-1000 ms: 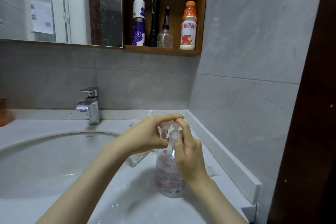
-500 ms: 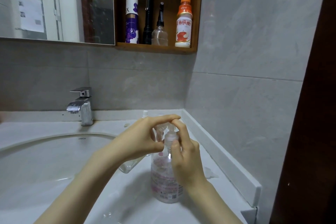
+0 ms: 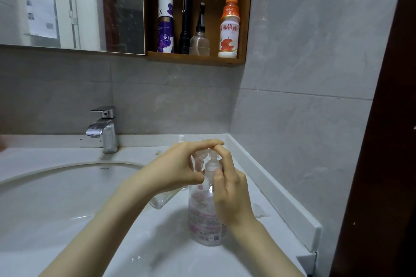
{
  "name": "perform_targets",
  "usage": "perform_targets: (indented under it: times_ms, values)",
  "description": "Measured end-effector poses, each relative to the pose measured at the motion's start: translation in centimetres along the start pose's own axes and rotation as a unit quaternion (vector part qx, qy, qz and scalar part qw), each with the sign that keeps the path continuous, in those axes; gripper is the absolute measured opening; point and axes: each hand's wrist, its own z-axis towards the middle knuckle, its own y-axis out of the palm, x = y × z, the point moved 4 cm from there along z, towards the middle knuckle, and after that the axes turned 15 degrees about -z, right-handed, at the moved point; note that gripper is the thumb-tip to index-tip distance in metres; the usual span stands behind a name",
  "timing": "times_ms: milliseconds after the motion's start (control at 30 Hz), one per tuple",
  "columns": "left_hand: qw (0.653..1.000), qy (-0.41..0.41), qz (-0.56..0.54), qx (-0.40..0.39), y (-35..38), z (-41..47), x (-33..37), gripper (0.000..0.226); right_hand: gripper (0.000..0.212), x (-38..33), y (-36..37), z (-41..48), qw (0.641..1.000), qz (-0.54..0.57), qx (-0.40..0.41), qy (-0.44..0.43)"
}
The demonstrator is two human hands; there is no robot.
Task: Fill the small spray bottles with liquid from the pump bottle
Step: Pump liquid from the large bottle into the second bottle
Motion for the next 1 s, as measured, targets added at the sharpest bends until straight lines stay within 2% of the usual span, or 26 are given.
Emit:
perform_targets:
  times_ms: [567,800,1000]
  values:
    - [1.000,-0.004,0.008,0.012,-0.2,-0.4,0.1,0.080,0.041,-0.5,-0.2,0.1,1.000,-0.004,0.001,-0.006]
    - [1.000,0.011,-0.020,0.013,0.5,-0.6,-0.7,0.077,0.030,-0.6,-0.1,0.1,1.000,0.004,-0.010,-0.001]
    - [1.000,-0.002,0.002,0.004,0.3,-0.3,0.1,0.077,0.038,-0.2,-0.2,-0.1,1.000,-0.013,-0.010,0.002]
